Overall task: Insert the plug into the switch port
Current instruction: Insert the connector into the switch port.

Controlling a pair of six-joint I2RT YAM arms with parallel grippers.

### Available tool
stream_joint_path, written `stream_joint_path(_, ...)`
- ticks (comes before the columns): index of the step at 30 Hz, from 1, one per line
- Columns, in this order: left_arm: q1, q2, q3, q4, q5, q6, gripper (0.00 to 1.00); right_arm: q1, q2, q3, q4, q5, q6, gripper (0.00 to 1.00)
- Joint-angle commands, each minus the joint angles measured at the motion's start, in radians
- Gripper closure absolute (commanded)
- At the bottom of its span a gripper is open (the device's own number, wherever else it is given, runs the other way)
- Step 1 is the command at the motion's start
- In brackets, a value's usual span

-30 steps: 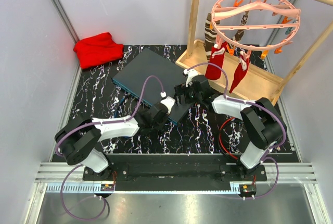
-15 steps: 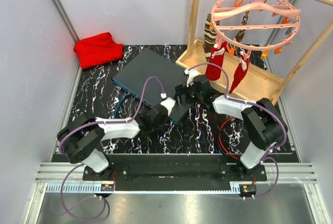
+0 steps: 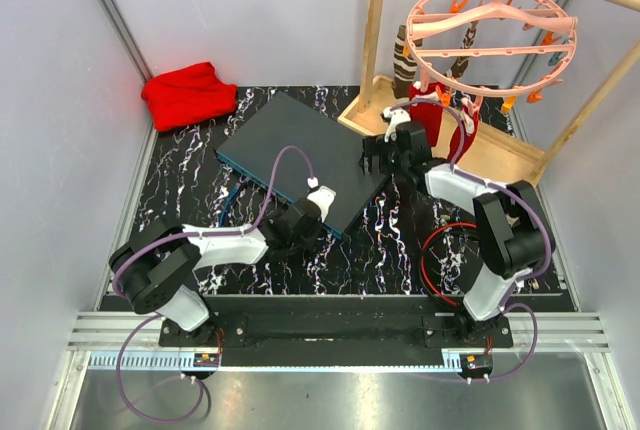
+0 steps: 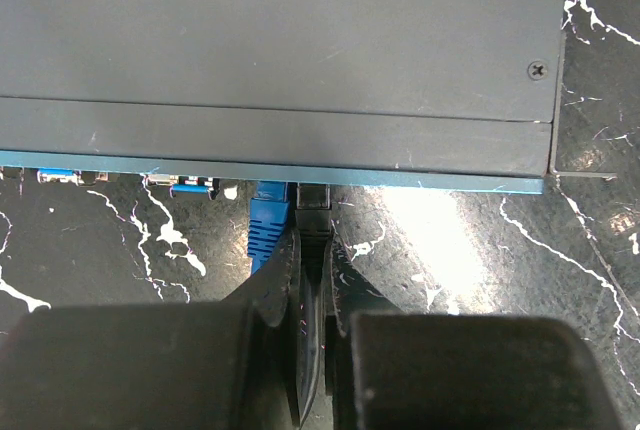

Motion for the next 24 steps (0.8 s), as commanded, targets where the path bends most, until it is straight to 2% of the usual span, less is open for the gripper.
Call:
stream_joint_path(1,0.049,0.034,0.072,0.305,-0.046,0.023,1.00,-0.011,0.073,0.096,-0.006,0.024,-0.062,0.00)
stream_joint_path(12,0.061,0.041,0.080,0.302,-0.027,0.031,1.00,-0.054,0.206,0.251,-0.095,-0.009,-0.151,0.00)
stream_joint_path(24,0.073,0.049,0.077,0.332,-0.023,0.027,1.00,-0.054,0.291,0.363,-0.249,-0.059,-0.138,0.00)
